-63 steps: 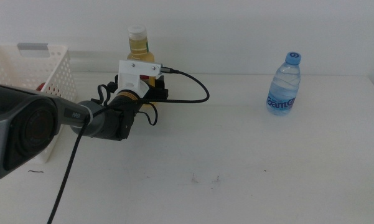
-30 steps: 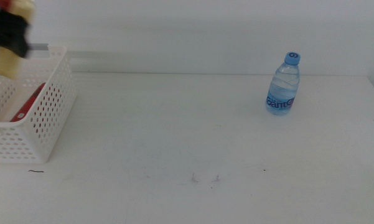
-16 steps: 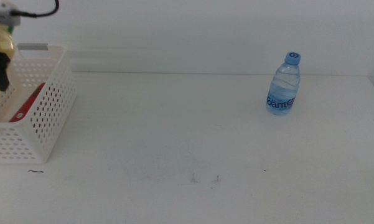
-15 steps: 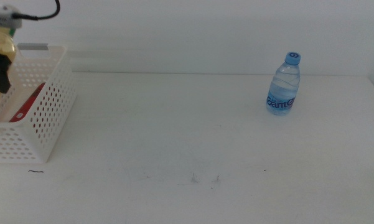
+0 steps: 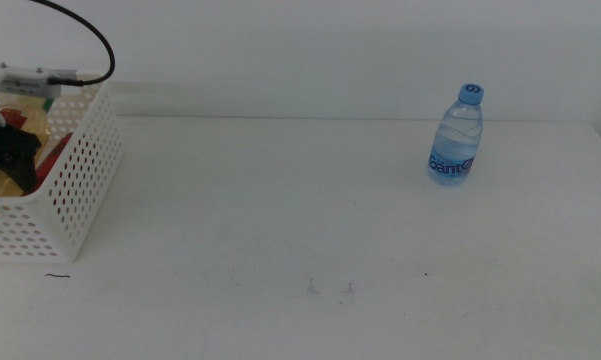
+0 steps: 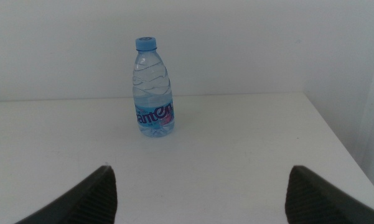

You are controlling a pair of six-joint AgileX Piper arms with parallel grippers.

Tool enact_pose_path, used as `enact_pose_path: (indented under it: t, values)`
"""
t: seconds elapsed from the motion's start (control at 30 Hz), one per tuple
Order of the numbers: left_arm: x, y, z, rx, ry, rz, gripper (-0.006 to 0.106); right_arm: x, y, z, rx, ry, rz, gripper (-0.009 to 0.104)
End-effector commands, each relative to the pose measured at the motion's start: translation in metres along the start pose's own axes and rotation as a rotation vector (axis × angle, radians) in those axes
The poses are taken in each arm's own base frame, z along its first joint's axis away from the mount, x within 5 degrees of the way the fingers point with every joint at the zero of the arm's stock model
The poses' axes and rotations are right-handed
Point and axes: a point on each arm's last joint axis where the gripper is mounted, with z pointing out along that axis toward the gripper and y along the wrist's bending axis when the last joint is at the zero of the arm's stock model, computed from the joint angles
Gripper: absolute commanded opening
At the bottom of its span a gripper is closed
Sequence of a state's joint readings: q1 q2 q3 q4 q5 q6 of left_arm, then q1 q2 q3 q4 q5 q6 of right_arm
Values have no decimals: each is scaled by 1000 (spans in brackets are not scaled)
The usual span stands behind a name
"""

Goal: Use arms to grab the bottles and put them into the dustbin to the left of the table.

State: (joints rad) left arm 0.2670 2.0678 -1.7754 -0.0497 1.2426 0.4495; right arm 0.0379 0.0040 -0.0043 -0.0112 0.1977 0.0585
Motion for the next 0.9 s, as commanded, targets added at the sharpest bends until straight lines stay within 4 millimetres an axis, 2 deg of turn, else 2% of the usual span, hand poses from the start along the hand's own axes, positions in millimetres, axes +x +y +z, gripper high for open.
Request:
enact_pose_path:
  t: [0.0, 0.13, 0.3, 0.47, 0.57, 0.67, 0.73, 0.87]
  values:
    - [-3, 1, -9, -16, -43, 20, 26, 0, -1, 0, 10, -10, -11, 92]
    - [-3, 2, -10, -31, -43, 23, 59, 0, -1, 0, 10, -10, -11, 92]
    - [-3, 5, -34, -88, -89, -75, 93, 0, -1, 0, 10, -10, -11, 92]
    - [4, -10, -84, -95, -214, -74, 94, 0, -1, 0, 10, -10, -11, 92]
    - [11, -33, -124, -110, -310, -28, 94, 0, -1, 0, 10, -10, -11, 92]
    - [23, -70, -170, -73, -440, 30, 94, 0, -1, 0, 10, -10, -11, 92]
    - [30, -102, -198, -26, -554, 119, 94, 0, -1, 0, 10, -10, -11, 92]
    - [51, -157, -234, 83, -762, 309, 94, 0, -1, 0, 10, -10, -11, 92]
